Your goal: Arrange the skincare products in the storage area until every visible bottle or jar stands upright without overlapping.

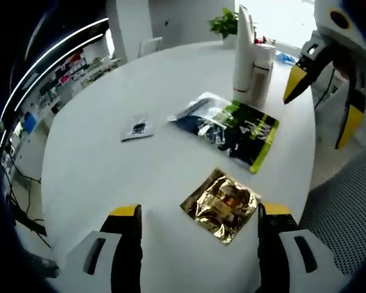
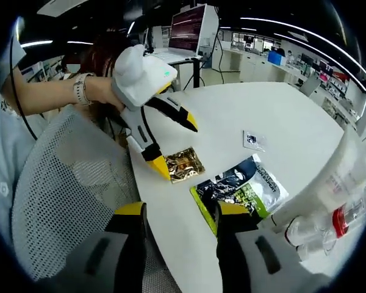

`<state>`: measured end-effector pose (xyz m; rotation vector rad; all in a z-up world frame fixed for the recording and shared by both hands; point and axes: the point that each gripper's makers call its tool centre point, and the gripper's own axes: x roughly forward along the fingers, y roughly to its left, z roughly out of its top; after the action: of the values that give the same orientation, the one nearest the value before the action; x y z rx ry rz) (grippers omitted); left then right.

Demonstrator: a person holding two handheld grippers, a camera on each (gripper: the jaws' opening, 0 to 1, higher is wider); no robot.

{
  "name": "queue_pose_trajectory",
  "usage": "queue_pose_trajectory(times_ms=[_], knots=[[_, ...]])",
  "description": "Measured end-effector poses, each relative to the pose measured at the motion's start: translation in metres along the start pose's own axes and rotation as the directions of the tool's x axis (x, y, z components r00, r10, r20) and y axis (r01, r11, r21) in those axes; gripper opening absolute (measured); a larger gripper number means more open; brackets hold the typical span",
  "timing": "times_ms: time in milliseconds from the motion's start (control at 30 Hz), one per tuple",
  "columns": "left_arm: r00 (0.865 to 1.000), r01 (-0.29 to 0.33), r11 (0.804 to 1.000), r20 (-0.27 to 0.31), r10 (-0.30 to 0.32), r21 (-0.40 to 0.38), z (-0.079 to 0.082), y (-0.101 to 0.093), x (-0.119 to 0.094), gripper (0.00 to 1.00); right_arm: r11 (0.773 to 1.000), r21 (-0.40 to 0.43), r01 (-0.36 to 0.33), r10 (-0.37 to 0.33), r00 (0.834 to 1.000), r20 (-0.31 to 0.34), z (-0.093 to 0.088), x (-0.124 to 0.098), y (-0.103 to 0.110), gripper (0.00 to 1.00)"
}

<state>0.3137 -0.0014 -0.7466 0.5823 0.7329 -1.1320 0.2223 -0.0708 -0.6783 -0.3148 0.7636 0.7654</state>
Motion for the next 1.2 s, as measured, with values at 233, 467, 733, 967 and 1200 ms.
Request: queue_pose_trajectory(times_ms=[233, 467, 733, 967, 1200], knots=[[1.000, 0.017, 1.000, -0.007, -0.017, 0.027, -0.002, -0.004, -0.002, 0.75, 1.000, 0.012, 0.004, -0.004, 1.000, 0.000, -0.003, -0.002, 0.000, 0.45], [1.000, 0.011, 1.000, -0.005, -0.011, 0.024, -0.001, -0.002, 0.003, 0.75, 1.000, 0.015, -0.001, 0.001, 1.000, -0.002, -0.005, -0.001, 0.001, 0.45], [1.000, 0.006, 1.000, 0.013, -0.006, 0.017, 0.012, 0.000, 0.012, 0.72, 1.000, 0.019, -0.001, 0.001, 1.000, 0.001, -0.003, 0.000, 0.000, 0.45], [0.999, -0.028, 0.999, 0.014, 0.028, -0.020, 0.016, 0.016, 0.013, 0.62, 1.000, 0.031, 0.004, -0.004, 1.000, -0.003, -0.007, -0.001, -0.001, 0.45], [1.000, -0.027, 0.998, -0.002, 0.027, -0.050, 0.012, 0.017, 0.010, 0.52, 0.999, 0.039, 0.006, -0.006, 1.000, -0.005, -0.009, -0.002, -0.002, 0.44]])
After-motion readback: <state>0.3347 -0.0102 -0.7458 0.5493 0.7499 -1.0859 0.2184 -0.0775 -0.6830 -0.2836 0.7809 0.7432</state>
